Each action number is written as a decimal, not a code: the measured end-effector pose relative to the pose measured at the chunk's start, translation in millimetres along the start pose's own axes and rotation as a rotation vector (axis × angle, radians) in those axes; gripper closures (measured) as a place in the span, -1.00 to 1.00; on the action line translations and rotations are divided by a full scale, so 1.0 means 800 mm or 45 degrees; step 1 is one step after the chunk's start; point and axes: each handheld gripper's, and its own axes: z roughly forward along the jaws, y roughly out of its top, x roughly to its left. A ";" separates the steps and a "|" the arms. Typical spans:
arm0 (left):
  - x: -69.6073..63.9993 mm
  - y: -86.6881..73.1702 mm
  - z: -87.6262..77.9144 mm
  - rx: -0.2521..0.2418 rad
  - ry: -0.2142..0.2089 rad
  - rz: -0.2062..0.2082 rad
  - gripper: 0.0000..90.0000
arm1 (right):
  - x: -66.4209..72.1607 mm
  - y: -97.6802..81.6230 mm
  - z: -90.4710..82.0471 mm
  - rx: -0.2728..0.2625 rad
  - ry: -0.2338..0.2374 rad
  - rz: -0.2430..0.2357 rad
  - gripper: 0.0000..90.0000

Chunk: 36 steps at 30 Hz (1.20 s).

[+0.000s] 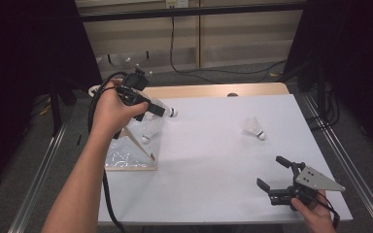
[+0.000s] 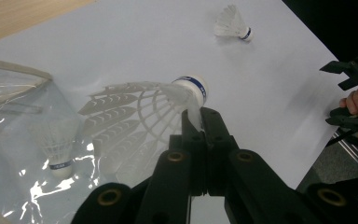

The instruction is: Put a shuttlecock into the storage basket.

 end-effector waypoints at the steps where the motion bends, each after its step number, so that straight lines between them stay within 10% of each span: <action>1: 0.001 0.000 -0.002 -0.003 0.004 -0.001 0.99 | 0.000 0.000 0.000 0.000 0.000 -0.001 -0.98; 36: 0.019 0.005 -0.034 -0.050 0.071 -0.040 1.00 | 0.000 0.000 0.000 -0.003 -0.002 -0.006 -0.98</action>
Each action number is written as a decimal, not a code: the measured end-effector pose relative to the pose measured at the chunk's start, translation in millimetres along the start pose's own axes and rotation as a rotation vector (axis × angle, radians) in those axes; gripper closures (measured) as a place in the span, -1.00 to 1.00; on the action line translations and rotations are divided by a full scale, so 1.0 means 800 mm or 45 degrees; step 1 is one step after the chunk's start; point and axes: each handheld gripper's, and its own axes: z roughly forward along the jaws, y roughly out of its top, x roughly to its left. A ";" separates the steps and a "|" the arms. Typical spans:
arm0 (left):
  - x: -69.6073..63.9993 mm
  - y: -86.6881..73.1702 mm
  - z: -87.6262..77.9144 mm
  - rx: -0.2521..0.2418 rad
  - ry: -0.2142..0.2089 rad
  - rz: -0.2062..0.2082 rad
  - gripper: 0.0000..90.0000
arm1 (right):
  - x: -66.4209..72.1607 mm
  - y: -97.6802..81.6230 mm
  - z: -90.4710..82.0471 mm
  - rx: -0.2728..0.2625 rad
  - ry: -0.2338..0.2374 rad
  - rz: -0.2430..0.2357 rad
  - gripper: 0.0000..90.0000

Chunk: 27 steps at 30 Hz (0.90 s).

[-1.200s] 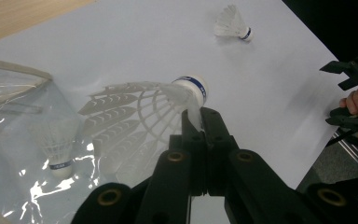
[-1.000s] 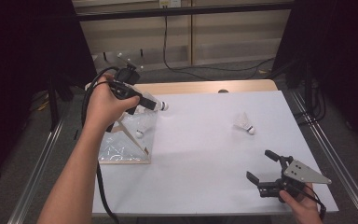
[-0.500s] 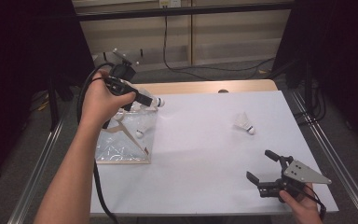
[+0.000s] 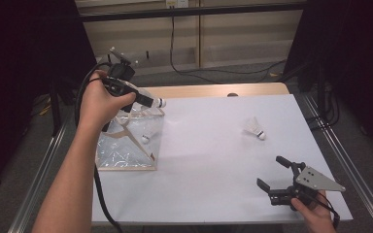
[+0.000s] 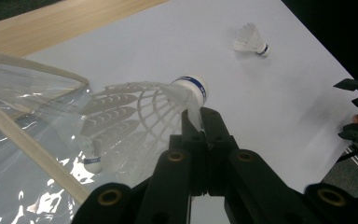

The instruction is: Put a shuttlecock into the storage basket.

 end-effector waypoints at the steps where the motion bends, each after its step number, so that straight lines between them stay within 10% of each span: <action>1: 0.001 0.000 -0.001 0.002 0.004 -0.003 1.00 | 0.000 0.000 0.000 0.000 -0.001 -0.002 -0.98; 27: 0.015 -0.001 -0.018 -0.024 0.057 -0.033 1.00 | 0.000 0.000 0.000 -0.001 -0.001 -0.003 -0.98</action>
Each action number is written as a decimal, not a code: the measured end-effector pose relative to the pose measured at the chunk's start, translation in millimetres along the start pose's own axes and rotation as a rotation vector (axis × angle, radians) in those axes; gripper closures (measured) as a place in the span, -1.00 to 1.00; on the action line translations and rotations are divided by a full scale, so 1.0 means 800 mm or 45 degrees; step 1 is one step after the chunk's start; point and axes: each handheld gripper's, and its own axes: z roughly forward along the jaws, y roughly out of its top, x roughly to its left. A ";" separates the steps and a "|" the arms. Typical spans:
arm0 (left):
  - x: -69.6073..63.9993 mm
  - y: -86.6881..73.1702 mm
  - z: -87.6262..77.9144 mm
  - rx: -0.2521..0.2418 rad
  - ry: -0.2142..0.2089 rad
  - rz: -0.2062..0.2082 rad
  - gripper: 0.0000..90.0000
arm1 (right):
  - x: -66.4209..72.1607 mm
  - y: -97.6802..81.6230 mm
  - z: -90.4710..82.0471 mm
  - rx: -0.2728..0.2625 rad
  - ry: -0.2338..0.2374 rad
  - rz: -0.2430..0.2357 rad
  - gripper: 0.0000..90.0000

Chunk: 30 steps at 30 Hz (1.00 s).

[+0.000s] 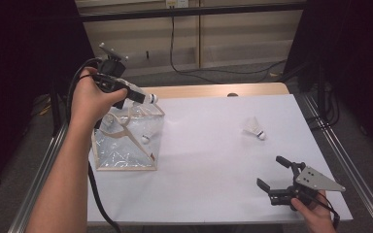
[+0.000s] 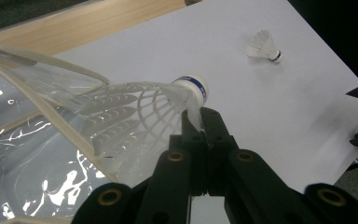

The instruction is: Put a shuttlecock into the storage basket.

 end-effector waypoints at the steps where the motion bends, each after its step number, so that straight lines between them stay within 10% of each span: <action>1: 0.001 0.000 0.000 0.001 -0.002 -0.003 1.00 | 0.000 0.000 0.000 0.000 0.000 0.001 -0.98; 30: 0.015 -0.003 -0.016 -0.008 0.064 -0.044 1.00 | 0.000 0.000 0.000 0.003 0.001 0.008 -0.98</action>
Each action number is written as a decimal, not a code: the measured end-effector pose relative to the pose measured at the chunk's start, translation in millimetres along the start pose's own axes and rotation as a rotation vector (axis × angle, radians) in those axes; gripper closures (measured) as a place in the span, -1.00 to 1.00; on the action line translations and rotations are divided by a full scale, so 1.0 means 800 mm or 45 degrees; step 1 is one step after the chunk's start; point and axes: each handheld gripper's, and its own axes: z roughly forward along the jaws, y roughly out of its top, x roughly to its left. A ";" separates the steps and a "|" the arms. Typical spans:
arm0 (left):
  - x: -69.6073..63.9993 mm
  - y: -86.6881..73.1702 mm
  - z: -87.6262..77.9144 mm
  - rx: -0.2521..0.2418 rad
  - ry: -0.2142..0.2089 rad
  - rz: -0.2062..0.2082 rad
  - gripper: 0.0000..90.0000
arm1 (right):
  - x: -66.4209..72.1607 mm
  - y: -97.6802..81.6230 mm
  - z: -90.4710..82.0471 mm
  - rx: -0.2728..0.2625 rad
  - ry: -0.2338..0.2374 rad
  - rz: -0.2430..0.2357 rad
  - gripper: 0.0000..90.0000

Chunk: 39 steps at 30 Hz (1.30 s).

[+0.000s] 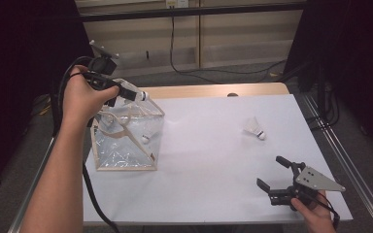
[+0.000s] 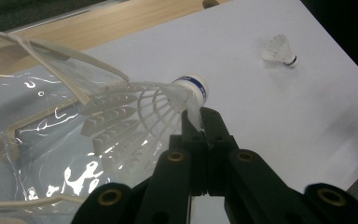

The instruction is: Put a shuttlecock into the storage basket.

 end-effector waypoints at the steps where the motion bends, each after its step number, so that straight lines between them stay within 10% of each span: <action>1: 0.001 0.000 0.000 -0.007 0.004 -0.001 1.00 | 0.000 0.000 0.000 0.000 0.000 0.000 -0.98; 39: 0.031 -0.016 -0.019 -0.024 0.100 -0.060 1.00 | 0.000 0.000 0.000 -0.002 -0.002 -0.008 -0.98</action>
